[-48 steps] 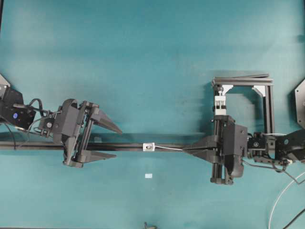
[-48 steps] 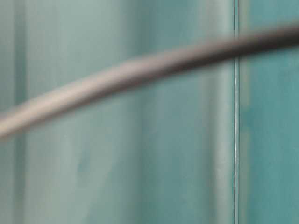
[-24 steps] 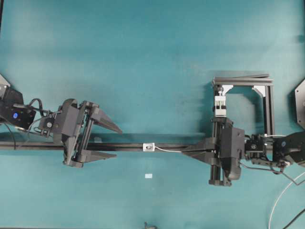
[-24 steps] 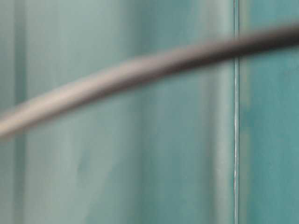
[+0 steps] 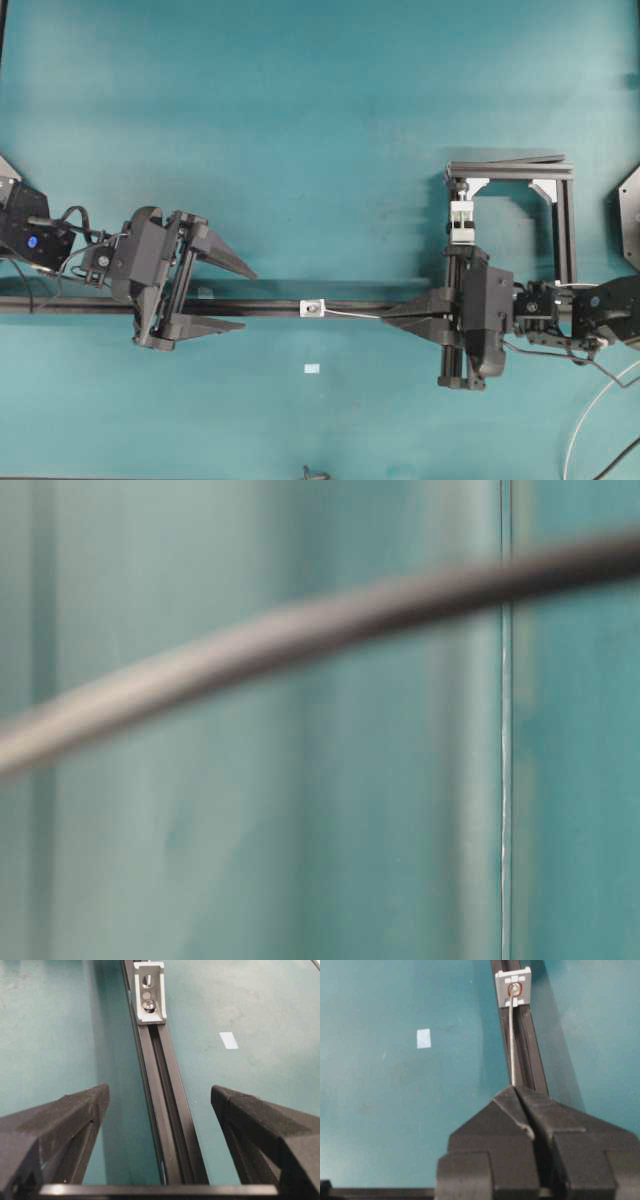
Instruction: Insert the wire through the hole in the metal fitting marked with a red label.
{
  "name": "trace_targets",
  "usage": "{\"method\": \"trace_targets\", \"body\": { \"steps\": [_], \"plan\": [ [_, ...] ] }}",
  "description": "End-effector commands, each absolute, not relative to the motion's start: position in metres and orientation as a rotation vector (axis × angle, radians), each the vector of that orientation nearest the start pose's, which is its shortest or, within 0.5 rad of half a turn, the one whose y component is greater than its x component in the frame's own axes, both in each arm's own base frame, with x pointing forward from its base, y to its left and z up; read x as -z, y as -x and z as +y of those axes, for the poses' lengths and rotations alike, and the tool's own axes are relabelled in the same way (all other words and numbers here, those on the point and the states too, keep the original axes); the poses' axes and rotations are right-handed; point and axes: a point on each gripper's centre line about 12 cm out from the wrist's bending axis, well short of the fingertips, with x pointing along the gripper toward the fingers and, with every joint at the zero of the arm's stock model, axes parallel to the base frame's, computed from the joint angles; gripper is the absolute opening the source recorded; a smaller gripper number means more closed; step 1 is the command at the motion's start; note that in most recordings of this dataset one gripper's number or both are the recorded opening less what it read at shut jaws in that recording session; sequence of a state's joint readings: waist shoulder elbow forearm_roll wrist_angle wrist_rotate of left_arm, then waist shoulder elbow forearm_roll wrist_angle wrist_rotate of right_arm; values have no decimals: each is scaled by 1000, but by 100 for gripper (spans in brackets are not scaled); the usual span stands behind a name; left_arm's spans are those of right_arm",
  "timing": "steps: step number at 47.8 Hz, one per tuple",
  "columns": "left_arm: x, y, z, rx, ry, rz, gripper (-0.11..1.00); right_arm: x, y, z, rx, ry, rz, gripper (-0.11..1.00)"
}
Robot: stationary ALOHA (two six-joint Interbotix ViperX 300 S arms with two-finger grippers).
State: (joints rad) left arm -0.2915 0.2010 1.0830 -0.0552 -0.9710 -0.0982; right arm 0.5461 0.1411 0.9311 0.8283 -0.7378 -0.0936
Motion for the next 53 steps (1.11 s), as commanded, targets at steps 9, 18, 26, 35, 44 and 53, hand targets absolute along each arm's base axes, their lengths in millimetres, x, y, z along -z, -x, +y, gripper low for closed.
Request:
{"method": "trace_targets", "body": {
  "steps": [9,18,26,35,44,53],
  "plan": [
    [-93,-309,-86,225,78,288,64,-110,-320,125,99,-319,401,-1],
    [-94,-309,-86,225,78,287,64,-108,-324,122,112,-317,398,-1],
    [-94,-310,-86,224,79,285,64,-106,-327,122,118,-314,399,-1],
    [-95,-311,-86,224,79,282,64,-105,-330,119,128,-313,398,-1],
    [-94,-312,-85,219,79,287,61,-105,-336,120,131,-306,394,-1],
    [-94,-317,-83,206,80,308,59,-106,-342,121,130,-288,384,-1]
  ]
}}
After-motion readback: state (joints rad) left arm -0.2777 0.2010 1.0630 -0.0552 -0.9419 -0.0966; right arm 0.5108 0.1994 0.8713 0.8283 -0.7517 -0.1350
